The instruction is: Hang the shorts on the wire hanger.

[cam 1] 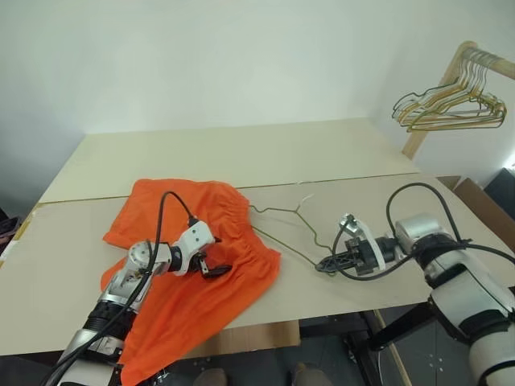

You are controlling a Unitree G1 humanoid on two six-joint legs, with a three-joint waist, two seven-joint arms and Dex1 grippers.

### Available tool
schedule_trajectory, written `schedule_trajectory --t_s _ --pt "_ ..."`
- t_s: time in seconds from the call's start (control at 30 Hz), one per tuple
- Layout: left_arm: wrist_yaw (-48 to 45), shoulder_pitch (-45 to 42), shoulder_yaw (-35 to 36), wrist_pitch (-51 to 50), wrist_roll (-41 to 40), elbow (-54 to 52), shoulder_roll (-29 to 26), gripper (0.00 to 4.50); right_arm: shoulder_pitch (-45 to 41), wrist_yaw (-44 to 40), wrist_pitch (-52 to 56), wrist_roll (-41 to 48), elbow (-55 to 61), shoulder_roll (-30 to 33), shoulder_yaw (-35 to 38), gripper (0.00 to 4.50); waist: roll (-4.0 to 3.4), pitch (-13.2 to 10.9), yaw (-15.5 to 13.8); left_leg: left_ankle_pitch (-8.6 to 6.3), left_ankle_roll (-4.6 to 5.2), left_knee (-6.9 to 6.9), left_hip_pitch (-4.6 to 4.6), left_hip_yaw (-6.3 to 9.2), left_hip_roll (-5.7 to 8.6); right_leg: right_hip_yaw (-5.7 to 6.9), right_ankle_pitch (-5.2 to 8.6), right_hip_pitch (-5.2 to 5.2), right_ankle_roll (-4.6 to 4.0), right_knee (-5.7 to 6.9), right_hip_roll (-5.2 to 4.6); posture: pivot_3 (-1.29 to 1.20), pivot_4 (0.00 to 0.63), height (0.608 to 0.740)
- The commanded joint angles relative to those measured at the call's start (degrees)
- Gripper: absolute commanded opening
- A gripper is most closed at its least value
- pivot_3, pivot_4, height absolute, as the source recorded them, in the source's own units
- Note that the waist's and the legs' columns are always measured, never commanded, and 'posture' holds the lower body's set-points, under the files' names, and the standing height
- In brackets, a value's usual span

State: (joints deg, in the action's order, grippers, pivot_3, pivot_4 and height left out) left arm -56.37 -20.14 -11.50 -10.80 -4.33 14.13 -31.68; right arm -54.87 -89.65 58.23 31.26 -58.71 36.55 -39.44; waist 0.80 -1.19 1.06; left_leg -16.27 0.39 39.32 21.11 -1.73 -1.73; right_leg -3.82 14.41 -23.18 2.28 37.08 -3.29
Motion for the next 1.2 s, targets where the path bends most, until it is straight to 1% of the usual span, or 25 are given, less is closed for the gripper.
schedule_trajectory --t_s 0.03,0.2,0.37,0.53,0.7,0.8,0.87,1.1,1.2 --pt "-0.5 -0.2 -0.7 0.8 0.6 -0.5 0.0 4.49 -2.4 -2.8 -3.1 -2.6 -2.1 -1.2 0.4 0.0 0.0 0.0 -0.1 0.0 0.0 0.0 0.01 0.0 0.0 0.0 0.0 -0.01 0.0 0.0 -0.01 0.01 0.0 0.74" --pt "-0.2 -0.2 -0.5 1.1 0.6 -0.3 0.3 4.49 -3.5 -2.8 -4.8 -3.1 -3.0 -2.7 -0.1 0.0 -0.01 0.0 -0.1 0.0 0.0 0.0 0.0 0.0 0.0 0.0 0.0 -0.01 0.0 0.03 -0.01 0.02 0.0 0.74" --pt "-0.2 0.5 -0.7 1.3 0.6 -0.7 0.3 4.49 -5.7 -2.8 -5.6 -3.0 -6.6 -5.2 3.6 0.0 -0.02 0.0 0.1 0.0 0.0 0.0 -0.03 0.01 0.0 0.0 0.0 -0.01 0.0 0.05 0.0 0.03 0.0 0.74" --pt "-0.1 1.6 -0.8 1.6 0.6 -1.7 0.4 4.49 -7.0 -2.8 -8.8 -8.2 -11.9 -8.4 7.1 0.0 -0.03 0.0 -0.2 0.0 0.0 0.0 -0.01 0.02 0.0 0.01 0.0 -0.01 0.0 0.05 0.0 0.04 0.0 0.74" --pt "0.3 1.8 -0.7 1.9 0.8 -2.0 0.4 4.49 -7.5 -2.8 -10.1 -11.6 -12.6 -10.6 8.1 0.0 -0.04 0.0 -0.2 0.0 0.0 0.0 -0.01 0.02 0.0 0.01 0.0 -0.02 0.0 0.06 0.0 0.04 0.0 0.74" --pt "0.4 1.9 -0.7 2.2 0.8 -2.1 0.4 4.49 -8.5 -2.8 -10.7 -14.4 -14.5 -12.6 10.4 0.0 -0.05 0.0 -0.1 0.0 0.0 0.0 -0.02 0.02 0.0 0.01 0.0 -0.02 0.0 0.08 0.0 0.04 0.0 0.74" --pt "0.5 1.9 -0.7 2.4 0.9 -2.1 0.4 4.49 -9.3 -1.6 -11.0 -15.6 -15.8 -13.7 13.3 0.0 -0.05 0.0 -0.2 0.0 -0.01 0.0 -0.02 0.02 0.0 0.01 0.0 -0.02 0.0 0.1 0.0 0.05 0.0 0.74" --pt "0.8 2.1 -0.8 2.7 1.0 -2.2 0.5 4.49 -10.8 7.8 -10.9 -16.4 -17.7 -15.5 25.7 0.0 -0.05 0.0 -0.2 0.0 -0.01 0.0 -0.01 0.04 0.0 0.02 0.0 -0.03 0.0 0.09 -0.01 0.05 0.0 0.74" --pt "1.0 2.1 -0.8 3.0 1.1 -2.1 0.5 4.49 -10.5 9.6 -12.1 -17.6 -17.6 -15.8 28.8 0.0 -0.05 0.0 -0.2 0.0 -0.01 0.0 0.0 0.03 0.0 0.01 0.0 -0.03 0.0 0.09 -0.01 0.05 0.0 0.74"
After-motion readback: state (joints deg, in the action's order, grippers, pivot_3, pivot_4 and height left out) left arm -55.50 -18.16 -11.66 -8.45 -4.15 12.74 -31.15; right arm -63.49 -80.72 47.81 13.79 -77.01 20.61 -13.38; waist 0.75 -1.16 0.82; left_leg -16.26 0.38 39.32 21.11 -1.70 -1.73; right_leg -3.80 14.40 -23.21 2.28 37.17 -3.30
